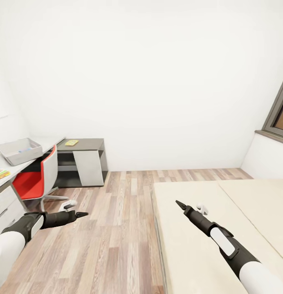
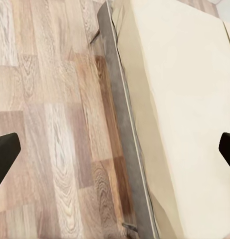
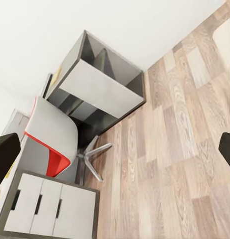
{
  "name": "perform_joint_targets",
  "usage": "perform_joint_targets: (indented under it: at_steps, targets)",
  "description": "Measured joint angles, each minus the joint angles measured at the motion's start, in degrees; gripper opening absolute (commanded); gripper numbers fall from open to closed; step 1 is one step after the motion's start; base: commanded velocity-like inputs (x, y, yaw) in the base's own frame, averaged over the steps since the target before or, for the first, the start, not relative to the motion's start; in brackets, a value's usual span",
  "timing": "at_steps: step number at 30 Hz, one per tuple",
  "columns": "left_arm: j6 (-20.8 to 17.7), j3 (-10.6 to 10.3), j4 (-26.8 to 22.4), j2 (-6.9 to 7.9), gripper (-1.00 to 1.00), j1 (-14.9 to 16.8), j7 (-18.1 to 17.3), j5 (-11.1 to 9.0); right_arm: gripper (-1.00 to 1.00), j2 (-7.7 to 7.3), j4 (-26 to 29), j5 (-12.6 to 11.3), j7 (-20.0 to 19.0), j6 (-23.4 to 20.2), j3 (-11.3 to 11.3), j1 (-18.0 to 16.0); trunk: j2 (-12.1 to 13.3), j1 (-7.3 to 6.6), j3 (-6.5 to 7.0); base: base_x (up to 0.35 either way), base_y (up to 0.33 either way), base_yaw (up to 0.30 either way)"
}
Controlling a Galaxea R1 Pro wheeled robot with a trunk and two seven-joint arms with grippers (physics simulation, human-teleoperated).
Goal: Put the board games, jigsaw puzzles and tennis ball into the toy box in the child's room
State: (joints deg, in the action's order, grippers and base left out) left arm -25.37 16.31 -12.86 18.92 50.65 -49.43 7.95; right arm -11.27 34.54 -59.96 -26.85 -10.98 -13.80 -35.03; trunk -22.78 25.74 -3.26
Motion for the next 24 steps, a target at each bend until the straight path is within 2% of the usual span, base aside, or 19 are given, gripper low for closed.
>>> perform_joint_targets:
  at_steps: [24]
  targets:
    - [0.00, 0.01, 0.00, 0.00, 1.00, -0.04, 0.00, 0.00, 1.00, 0.08, 0.00, -0.01, 0.00, 0.03, -0.01, -0.01, 0.00, 0.00, 0.00, 0.000, -0.213, 0.000]
